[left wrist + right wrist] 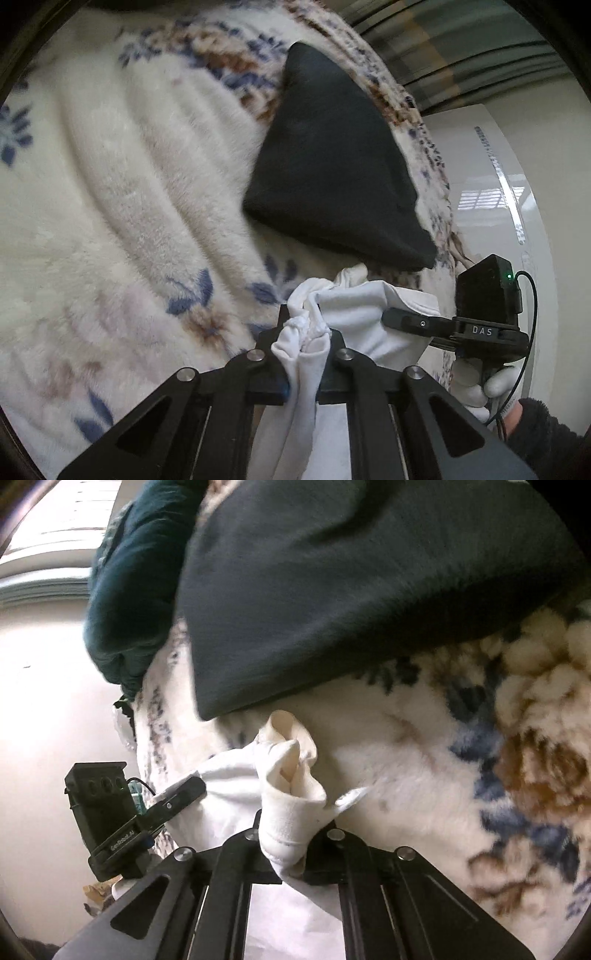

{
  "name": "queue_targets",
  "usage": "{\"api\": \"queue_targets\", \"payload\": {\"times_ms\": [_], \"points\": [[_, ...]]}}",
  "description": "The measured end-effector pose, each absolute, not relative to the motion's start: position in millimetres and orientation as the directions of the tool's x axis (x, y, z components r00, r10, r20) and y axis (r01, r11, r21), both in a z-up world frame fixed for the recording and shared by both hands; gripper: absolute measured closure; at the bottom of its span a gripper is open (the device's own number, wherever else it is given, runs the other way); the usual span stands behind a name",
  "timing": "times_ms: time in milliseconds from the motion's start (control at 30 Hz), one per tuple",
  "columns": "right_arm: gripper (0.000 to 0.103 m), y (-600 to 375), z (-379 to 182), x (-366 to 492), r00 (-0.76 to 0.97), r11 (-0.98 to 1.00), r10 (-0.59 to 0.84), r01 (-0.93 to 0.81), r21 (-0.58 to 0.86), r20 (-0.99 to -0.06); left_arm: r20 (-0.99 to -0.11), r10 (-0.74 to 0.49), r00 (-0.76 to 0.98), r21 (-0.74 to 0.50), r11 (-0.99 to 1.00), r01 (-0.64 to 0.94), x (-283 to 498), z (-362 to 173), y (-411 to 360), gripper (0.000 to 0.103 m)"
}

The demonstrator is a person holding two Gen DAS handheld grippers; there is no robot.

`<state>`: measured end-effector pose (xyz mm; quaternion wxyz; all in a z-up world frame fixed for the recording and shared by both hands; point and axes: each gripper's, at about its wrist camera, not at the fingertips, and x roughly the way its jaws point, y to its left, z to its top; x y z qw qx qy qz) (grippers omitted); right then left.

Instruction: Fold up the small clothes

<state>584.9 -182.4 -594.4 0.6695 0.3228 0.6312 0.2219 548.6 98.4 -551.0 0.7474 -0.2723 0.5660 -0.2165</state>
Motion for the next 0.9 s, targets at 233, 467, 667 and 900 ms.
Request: {"api": "queue_targets", "payload": {"times_ms": [233,467,667,900], "points": [[0.098,-180,-535,536,0.17,0.674,0.724,0.033,0.738,-0.669,-0.69,-0.655,0.309,-0.663,0.743,0.093,501,-495,102,0.097],[0.095,-184,-502,424,0.146,0.673,0.732,-0.006,0.74,-0.665,-0.709,-0.662,0.242,-0.671,0.74,0.057,411,-477,111,0.083],[0.04,-168,-536,331,-0.081,0.739,0.671,-0.006,0.673,-0.737,-0.766,-0.638,0.082,-0.642,0.752,-0.149,308,-512,143,0.049],[0.039,-208,-552,290,-0.092,0.737,0.676,0.1,0.668,-0.731,-0.817,-0.575,0.039,-0.559,0.775,-0.294,265,-522,179,0.049]]}}
